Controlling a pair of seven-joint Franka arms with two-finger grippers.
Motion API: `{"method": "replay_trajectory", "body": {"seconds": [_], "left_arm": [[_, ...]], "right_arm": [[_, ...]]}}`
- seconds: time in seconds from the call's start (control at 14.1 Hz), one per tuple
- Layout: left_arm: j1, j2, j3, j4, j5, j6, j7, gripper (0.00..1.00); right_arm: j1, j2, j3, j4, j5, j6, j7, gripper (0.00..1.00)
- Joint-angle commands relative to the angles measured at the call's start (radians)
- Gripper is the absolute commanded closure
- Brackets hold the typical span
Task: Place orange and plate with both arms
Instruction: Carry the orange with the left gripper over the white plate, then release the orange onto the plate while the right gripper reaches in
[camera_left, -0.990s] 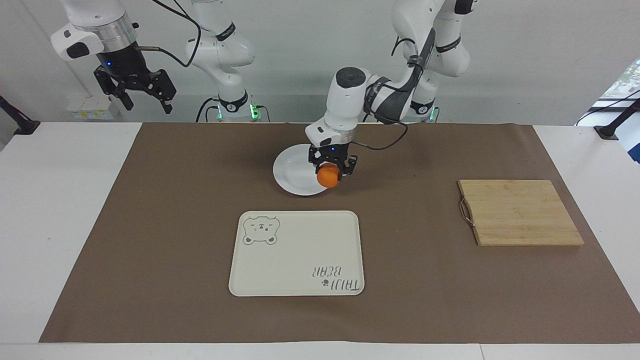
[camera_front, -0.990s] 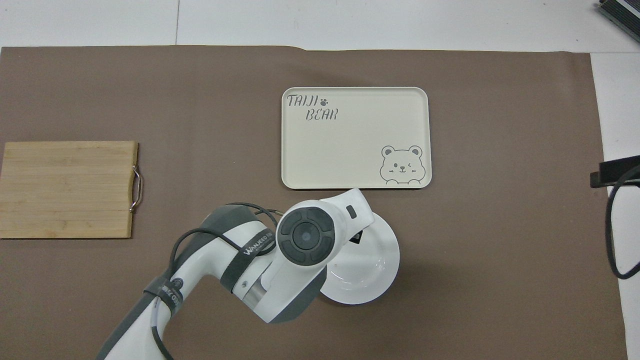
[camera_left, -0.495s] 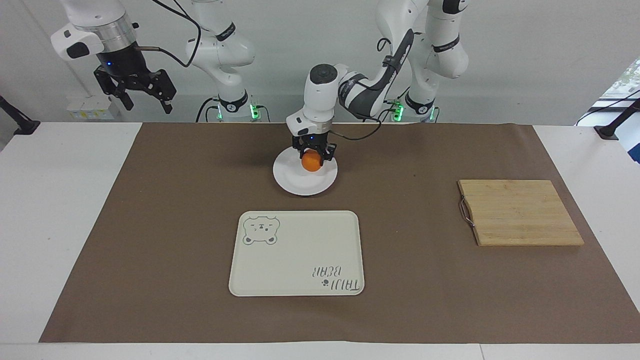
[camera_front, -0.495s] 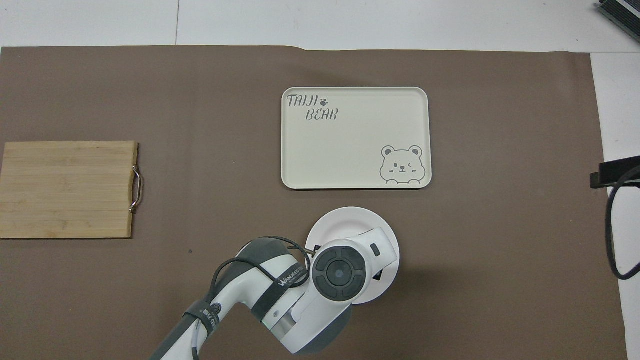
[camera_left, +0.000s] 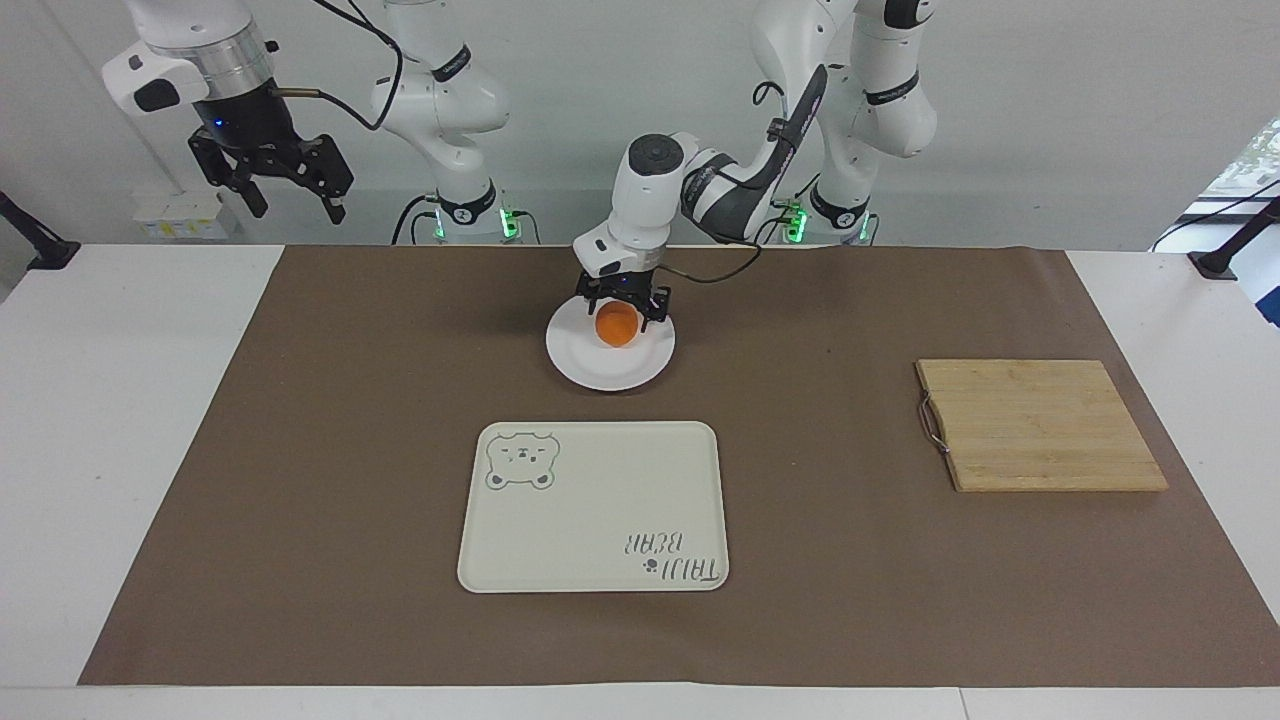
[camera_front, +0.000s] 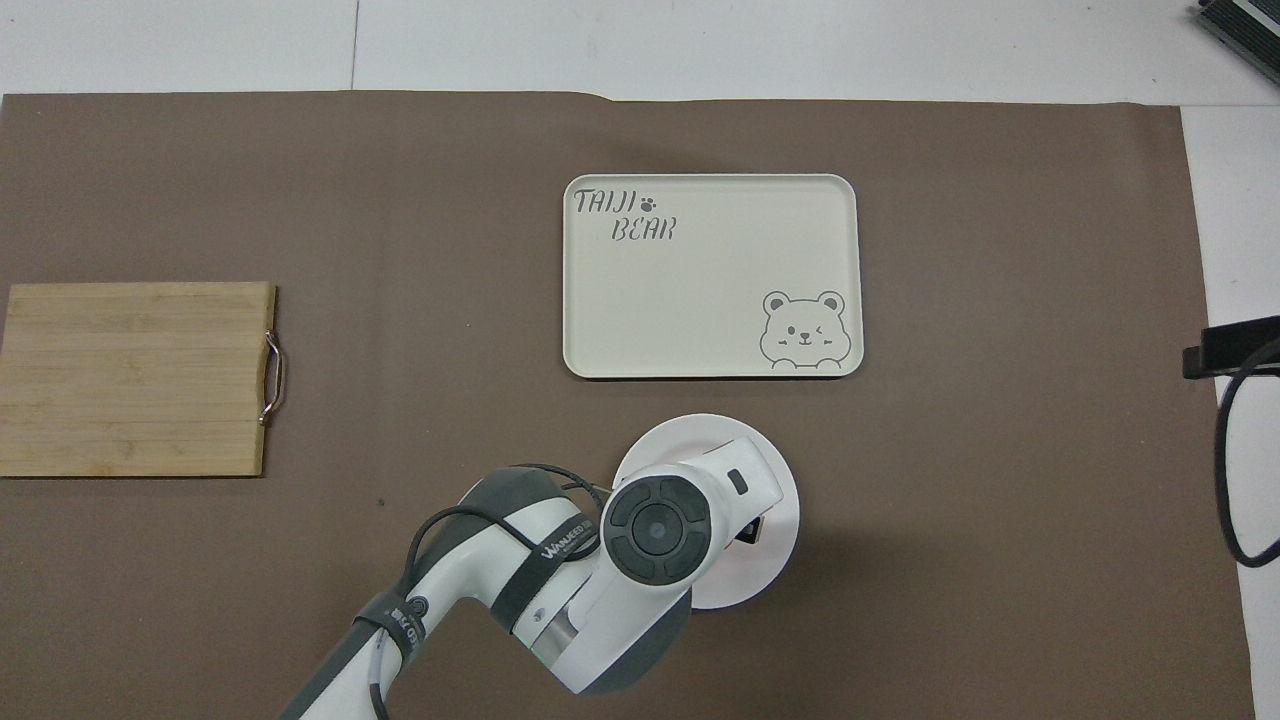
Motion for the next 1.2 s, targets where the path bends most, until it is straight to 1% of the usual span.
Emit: {"method": "replay_trajectory", "body": {"seconds": [0.0, 0.14, 0.21, 0.28, 0.35, 0.42, 0.5, 0.57, 0.64, 0.71, 0.78, 0.92, 1.13], "left_arm": [[0.086, -0.028, 0.002, 0.011, 0.006, -0.031, 0.014, 0.00], [0.184, -0.042, 0.004, 0.051, 0.100, -0.089, 0.021, 0.00], [0.227, -0.046, 0.004, 0.054, 0.124, -0.092, 0.046, 0.00], [0.270, -0.062, 0.004, 0.054, 0.144, -0.095, 0.083, 0.00], [0.328, -0.086, 0.004, 0.054, 0.149, -0.121, 0.135, 0.00], [0.382, -0.108, 0.004, 0.054, 0.149, -0.150, 0.209, 0.00], [0.422, -0.137, 0.004, 0.052, 0.149, -0.181, 0.266, 0.00], [0.471, -0.169, 0.004, 0.054, 0.151, -0.230, 0.306, 0.00], [0.512, -0.204, 0.004, 0.054, 0.151, -0.261, 0.349, 0.00], [0.561, -0.232, 0.004, 0.060, 0.151, -0.281, 0.406, 0.00], [0.612, -0.262, 0.004, 0.077, 0.151, -0.317, 0.448, 0.00], [0.700, -0.283, 0.004, 0.161, 0.151, -0.449, 0.507, 0.00], [0.816, -0.267, 0.004, 0.343, 0.151, -0.630, 0.627, 0.00]], "right_arm": [[-0.004, -0.027, 0.003, -0.028, 0.021, -0.003, -0.028, 0.00], [-0.016, -0.036, -0.005, -0.090, 0.140, -0.011, -0.017, 0.00], [-0.004, -0.034, -0.003, -0.115, 0.166, 0.003, -0.014, 0.00], [0.001, -0.025, 0.005, -0.132, 0.185, 0.046, -0.015, 0.00], [0.027, -0.024, 0.006, -0.153, 0.208, 0.093, -0.015, 0.00], [0.040, -0.017, 0.006, -0.181, 0.219, 0.112, -0.023, 0.00], [0.044, -0.016, 0.006, -0.212, 0.243, 0.121, -0.031, 0.00], [0.044, -0.017, 0.006, -0.254, 0.304, 0.144, -0.032, 0.00], [0.044, -0.020, 0.006, -0.291, 0.332, 0.159, -0.034, 0.00], [0.044, -0.020, 0.006, -0.311, 0.343, 0.166, -0.038, 0.00], [0.044, -0.017, 0.006, -0.324, 0.384, 0.169, -0.058, 0.00], [0.033, -0.016, 0.006, -0.394, 0.471, 0.199, -0.113, 0.00], [0.019, -0.016, 0.005, -0.514, 0.559, 0.241, -0.294, 0.00]]}}
